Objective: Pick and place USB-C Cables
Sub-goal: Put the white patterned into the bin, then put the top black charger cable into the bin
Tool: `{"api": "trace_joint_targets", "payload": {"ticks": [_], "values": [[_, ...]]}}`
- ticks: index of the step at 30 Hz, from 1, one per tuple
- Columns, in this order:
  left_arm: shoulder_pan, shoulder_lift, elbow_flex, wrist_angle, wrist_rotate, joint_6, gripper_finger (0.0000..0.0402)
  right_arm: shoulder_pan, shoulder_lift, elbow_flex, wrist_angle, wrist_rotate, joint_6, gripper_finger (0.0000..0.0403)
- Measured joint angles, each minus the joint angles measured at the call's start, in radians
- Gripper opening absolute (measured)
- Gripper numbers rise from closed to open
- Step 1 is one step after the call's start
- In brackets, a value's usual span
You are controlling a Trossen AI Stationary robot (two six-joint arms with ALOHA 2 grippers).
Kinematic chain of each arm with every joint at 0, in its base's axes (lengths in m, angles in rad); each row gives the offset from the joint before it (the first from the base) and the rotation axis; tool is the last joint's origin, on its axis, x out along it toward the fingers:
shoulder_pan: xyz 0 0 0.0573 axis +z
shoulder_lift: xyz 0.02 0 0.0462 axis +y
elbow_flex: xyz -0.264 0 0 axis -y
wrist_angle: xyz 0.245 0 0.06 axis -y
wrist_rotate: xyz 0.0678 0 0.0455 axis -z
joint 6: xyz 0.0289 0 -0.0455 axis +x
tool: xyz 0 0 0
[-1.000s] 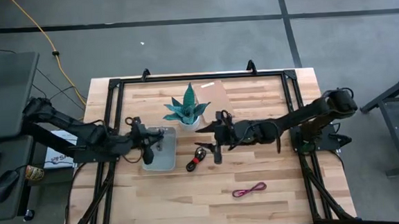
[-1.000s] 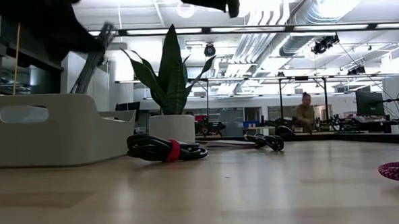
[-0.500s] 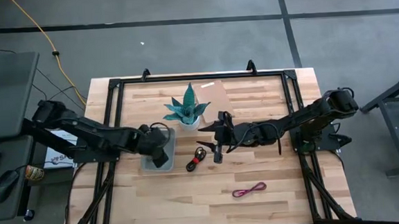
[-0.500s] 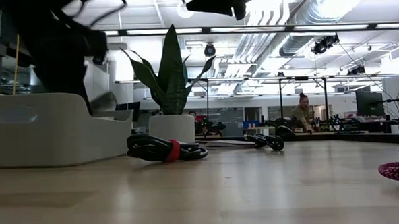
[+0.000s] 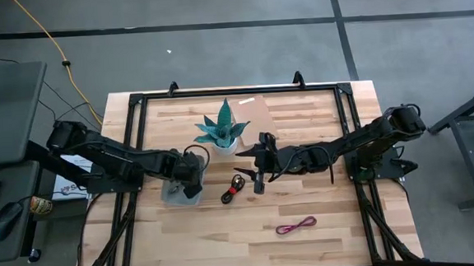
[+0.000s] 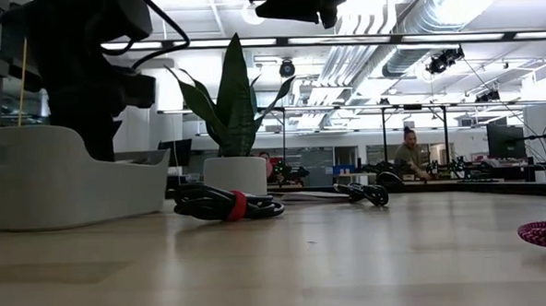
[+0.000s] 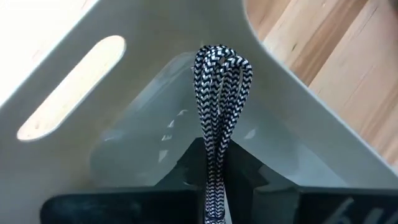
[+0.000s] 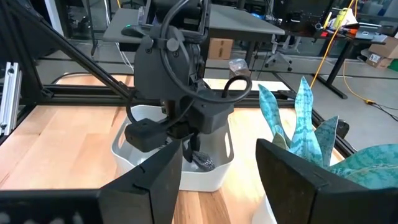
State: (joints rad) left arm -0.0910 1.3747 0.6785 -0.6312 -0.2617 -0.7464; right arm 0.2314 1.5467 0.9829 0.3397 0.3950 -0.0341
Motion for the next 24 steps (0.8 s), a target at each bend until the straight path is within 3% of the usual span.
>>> {"api": "trace_joint_targets", "payload": {"ticks": [11,19,24], "values": [[-0.001,0.004,0.000,0.007,-0.064,0.017,0.0068,0.000,0.000,0.000,0.000,0.000,0.009,0.0195],[-0.004,0.004,0.000,0.007,-0.063,0.013,0.0114,0.000,0.000,0.000,-0.001,0.000,0.009,0.0195],[-0.001,-0.017,0.005,0.005,-0.003,0.016,0.0121,0.000,0.000,0.000,-0.007,0.000,0.008,0.0195]]}}
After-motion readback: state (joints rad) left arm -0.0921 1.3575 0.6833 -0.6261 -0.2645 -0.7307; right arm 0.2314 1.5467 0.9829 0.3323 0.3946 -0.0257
